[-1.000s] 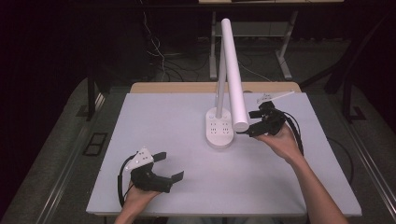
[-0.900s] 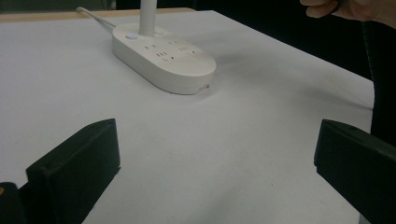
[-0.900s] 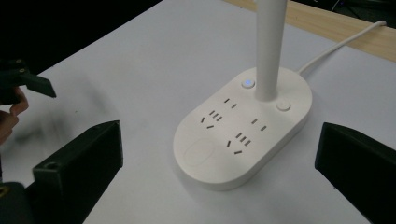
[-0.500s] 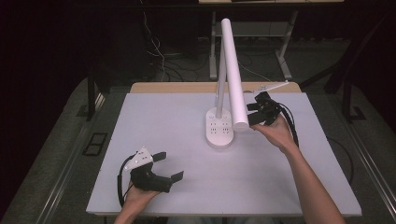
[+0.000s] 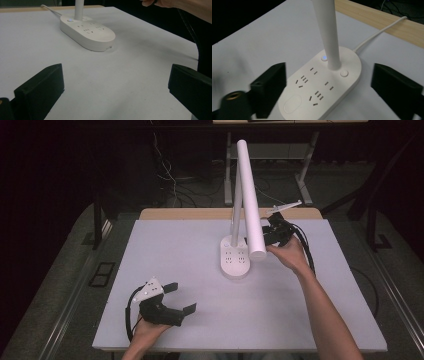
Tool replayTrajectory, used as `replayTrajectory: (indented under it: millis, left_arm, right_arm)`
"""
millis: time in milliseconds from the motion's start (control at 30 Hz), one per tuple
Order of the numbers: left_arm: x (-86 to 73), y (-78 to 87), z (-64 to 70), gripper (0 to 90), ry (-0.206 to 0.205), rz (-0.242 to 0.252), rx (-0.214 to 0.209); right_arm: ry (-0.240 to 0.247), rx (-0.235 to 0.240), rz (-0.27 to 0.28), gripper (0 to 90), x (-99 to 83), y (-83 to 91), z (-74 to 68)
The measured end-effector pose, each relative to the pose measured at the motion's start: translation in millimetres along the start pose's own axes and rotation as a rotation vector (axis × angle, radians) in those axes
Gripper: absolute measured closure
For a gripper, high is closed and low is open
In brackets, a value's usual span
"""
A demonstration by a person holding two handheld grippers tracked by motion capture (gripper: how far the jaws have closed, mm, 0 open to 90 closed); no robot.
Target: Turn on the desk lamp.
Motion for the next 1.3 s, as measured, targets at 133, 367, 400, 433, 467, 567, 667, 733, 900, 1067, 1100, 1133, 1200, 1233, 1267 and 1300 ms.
replayTrajectory:
  millis: [133,367,400,433,467,567,667,733,900,1067,1100,1133,1200,1233,1267,1300]
  left_arm:
    - [0.1,0.6,-0.7,0.0,0.002,0.002,0.004]
    - [0.3,1.2,-1.4,0.0,0.000,0.004,0.004]
    - [0.3,1.2,-1.7,0.0,0.000,0.003,0.004]
    - [0.2,1.1,-1.8,0.0,0.000,0.003,0.004]
    - [0.2,1.0,-2.1,0.0,-0.001,0.002,0.003]
    - [0.2,0.9,-2.9,0.0,0.001,0.002,0.006]
    - [0.3,1.5,-3.9,0.0,0.002,0.002,0.008]
    - [0.4,2.0,-4.4,0.0,0.002,0.003,0.011]
    - [0.5,2.0,-4.7,0.0,0.000,0.004,0.011]
    - [0.6,2.0,-4.6,0.0,-0.002,0.003,0.010]
    - [0.6,2.1,-4.8,0.0,0.000,0.004,0.011]
    - [0.7,2.2,-5.0,0.0,0.000,0.005,0.012]
    - [0.7,2.5,-5.7,0.0,0.001,0.005,0.013]
    - [0.7,2.6,-6.1,0.0,-0.001,0.005,0.013]
    - [0.8,2.7,-6.1,0.0,0.001,0.007,0.013]
    - [0.7,2.8,-6.3,0.0,0.001,0.007,0.014]
  right_arm:
    - [0.014,0.005,0.000,26.3,0.7,-4.0,3.8]
    - [0.017,-0.016,-0.011,41.2,-0.1,-16.4,12.2]
    - [0.016,-0.020,-0.013,42.3,-0.1,-18.2,13.6]
    - [0.015,-0.018,-0.015,43.5,-0.1,-19.7,15.0]
    - [0.006,-0.022,-0.013,46.7,0.1,-22.4,16.9]
    - [0.001,-0.024,-0.008,51.4,0.7,-26.7,19.1]
    - [0.003,-0.028,-0.008,57.4,0.9,-31.1,21.1]
    - [-0.005,-0.032,-0.007,60.4,0.9,-32.1,21.4]
    - [-0.036,-0.027,-0.007,72.8,-2.5,-40.0,24.5]
    - [-0.048,-0.032,-0.006,78.8,-5.5,-45.1,27.8]
    - [-0.061,-0.037,-0.013,82.3,-7.5,-47.4,29.8]
    - [-0.065,-0.037,-0.018,83.7,-8.4,-48.3,31.0]
    - [-0.069,-0.035,-0.016,85.4,-9.4,-49.4,32.3]
    - [-0.075,-0.033,-0.017,87.0,-10.1,-50.4,33.0]
    - [-0.073,-0.032,-0.015,88.5,-10.9,-51.7,34.0]
    - [-0.076,-0.028,-0.019,89.7,-11.5,-52.9,34.3]
Point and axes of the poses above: each handheld gripper's, and its own axes: y roughly backward along the jaws, x roughly out of its top, z roughly to its right, the point moved 1 cm from there along -y, roughly forward along the jaws, and after that the axes turned 9 degrees about z, right-handed, at the moved point
